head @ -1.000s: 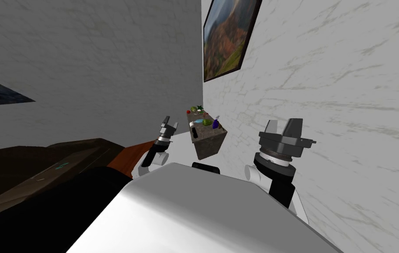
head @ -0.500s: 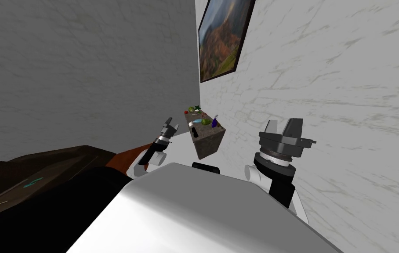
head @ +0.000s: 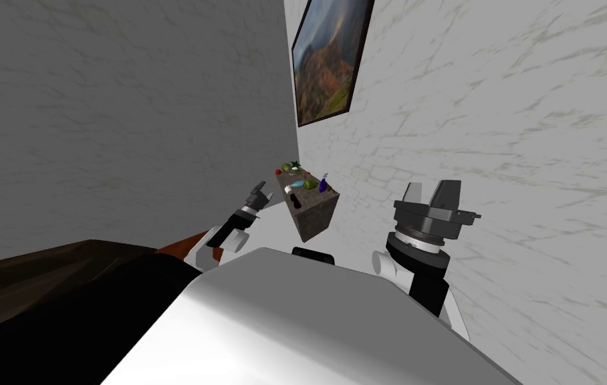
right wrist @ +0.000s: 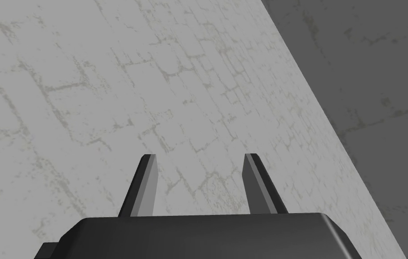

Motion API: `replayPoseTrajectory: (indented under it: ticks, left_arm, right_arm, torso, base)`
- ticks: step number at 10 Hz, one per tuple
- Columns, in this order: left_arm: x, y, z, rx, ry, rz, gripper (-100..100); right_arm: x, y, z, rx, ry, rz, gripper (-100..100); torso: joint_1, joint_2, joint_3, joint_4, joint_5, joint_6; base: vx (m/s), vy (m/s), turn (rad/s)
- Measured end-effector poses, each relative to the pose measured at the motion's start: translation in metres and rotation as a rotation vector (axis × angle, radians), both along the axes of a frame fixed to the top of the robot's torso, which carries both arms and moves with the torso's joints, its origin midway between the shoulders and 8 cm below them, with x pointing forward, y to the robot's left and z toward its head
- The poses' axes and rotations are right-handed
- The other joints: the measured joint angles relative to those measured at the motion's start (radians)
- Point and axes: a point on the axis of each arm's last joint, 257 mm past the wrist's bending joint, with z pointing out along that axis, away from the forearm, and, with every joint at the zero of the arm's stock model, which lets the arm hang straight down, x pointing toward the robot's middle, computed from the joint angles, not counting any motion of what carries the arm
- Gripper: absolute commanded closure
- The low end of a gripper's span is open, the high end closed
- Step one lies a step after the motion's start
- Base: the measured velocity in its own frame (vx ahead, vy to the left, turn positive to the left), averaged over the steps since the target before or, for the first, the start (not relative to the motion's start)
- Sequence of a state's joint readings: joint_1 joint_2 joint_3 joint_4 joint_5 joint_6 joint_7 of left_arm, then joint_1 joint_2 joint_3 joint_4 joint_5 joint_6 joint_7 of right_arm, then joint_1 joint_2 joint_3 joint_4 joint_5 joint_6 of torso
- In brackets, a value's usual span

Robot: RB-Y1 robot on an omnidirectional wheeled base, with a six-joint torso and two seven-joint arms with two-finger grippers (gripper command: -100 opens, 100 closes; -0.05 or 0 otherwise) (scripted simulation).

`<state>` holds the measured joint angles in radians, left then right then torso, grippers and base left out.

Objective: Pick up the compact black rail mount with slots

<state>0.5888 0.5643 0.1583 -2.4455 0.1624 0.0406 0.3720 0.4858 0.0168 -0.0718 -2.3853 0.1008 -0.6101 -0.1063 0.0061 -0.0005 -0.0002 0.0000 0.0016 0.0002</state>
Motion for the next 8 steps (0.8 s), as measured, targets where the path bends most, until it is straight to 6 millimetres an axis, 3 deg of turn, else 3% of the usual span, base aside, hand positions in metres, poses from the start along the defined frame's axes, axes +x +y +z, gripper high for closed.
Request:
replayPoseTrajectory:
  ticks: [8]
  left_arm:
    - [0.003,0.020,-0.062,0.032,0.283,0.018,-100]
  right_arm:
    - [0.000,0.000,0.000,0.000,0.000,0.000,0]
  torso:
    - [-0.001,-0.002,-0.001,0.000,0.000,0.000]
  base:
    - [-0.033,0.058,-0.200]
